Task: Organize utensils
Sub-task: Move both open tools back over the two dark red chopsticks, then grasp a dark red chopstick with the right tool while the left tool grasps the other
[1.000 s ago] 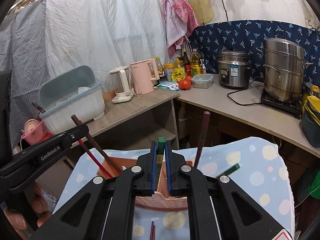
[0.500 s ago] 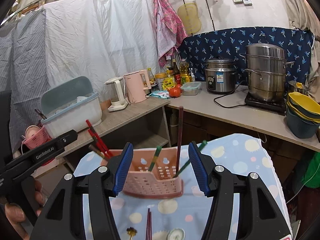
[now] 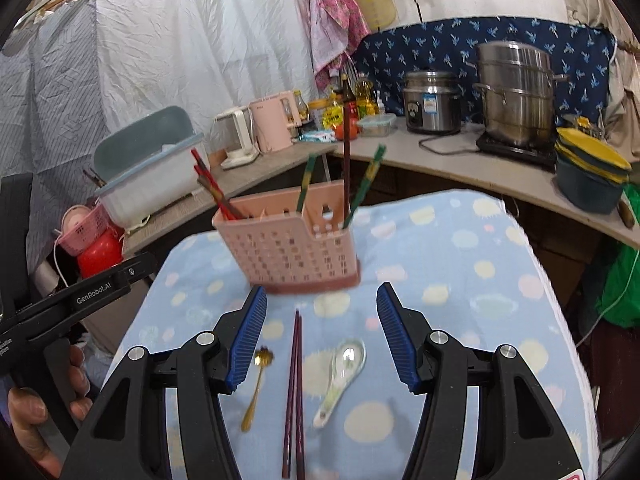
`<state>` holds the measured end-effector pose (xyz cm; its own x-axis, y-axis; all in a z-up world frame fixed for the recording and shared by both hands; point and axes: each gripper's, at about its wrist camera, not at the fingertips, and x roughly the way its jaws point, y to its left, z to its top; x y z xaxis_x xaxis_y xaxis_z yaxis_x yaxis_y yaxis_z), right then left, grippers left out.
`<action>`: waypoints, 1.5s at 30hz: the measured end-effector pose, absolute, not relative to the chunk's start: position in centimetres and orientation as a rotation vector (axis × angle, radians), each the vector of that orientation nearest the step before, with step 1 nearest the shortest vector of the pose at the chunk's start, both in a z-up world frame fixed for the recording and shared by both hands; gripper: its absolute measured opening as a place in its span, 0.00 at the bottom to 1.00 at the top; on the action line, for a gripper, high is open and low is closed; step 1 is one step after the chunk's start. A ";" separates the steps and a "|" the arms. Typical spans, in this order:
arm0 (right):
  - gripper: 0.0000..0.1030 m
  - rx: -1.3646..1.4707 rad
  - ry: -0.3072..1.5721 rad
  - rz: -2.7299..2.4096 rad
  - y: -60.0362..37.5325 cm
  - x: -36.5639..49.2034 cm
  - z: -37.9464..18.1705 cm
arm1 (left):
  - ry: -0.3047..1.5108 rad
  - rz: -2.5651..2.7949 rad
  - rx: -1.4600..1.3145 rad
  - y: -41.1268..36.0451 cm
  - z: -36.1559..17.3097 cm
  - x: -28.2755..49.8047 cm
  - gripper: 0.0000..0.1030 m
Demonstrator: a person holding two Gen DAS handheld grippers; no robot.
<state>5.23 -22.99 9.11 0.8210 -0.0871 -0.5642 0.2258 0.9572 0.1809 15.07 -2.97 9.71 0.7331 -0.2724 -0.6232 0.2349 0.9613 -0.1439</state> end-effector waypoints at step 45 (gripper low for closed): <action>0.13 0.139 0.928 -0.100 -17.1 1.7 -6.0 | 0.985 -0.285 0.046 -3.1 -3.7 6.3 0.54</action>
